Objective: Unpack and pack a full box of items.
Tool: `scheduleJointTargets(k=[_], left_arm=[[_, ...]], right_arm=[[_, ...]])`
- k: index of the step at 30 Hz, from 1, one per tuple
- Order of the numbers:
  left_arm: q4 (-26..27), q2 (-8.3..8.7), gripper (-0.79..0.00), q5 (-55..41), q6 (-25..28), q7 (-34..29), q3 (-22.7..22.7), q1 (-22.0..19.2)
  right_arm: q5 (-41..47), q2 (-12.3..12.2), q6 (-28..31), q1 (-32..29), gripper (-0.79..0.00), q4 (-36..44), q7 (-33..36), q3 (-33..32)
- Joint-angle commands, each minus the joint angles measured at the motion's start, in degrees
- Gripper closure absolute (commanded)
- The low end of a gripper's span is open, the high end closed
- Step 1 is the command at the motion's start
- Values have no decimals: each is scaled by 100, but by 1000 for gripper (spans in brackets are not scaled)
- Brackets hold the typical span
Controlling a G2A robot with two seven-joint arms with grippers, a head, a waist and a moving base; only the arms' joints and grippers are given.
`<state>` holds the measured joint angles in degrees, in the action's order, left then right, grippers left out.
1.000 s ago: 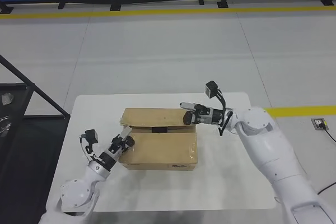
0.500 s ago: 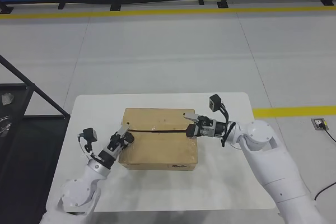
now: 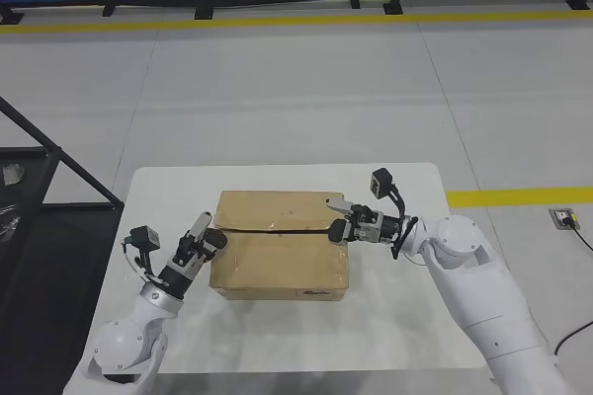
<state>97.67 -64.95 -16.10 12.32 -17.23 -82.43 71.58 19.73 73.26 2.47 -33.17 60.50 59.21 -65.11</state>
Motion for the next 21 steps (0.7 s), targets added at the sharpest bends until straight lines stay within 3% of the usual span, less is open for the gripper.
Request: scheduleJointTargets(k=[1, 6, 11, 14, 17, 21], left_arm=[[0, 0, -785, -2, 0, 0, 0, 0], [-48, -5, -785, -28, 51, 188, -70, 44], [-165, -73, -785, -442, 841, 1194, -358, 650], [-236, -102, -785, -925, 1224, 1476, -585, 999], [-282, -127, -785, -1466, 1403, 1464, -730, 1244], [-275, -129, -785, -1563, 1401, 1406, -729, 1274]], right_arm=[[0, 0, 0, 0, -785, 0, 0, 0], [0, 0, 0, 0, -785, 0, 0, 0], [0, 0, 0, 0, -785, 0, 0, 0], [0, 0, 0, 0, -785, 0, 0, 0], [0, 0, 0, 0, -785, 0, 0, 0], [0, 0, 0, 0, -785, 0, 0, 0]])
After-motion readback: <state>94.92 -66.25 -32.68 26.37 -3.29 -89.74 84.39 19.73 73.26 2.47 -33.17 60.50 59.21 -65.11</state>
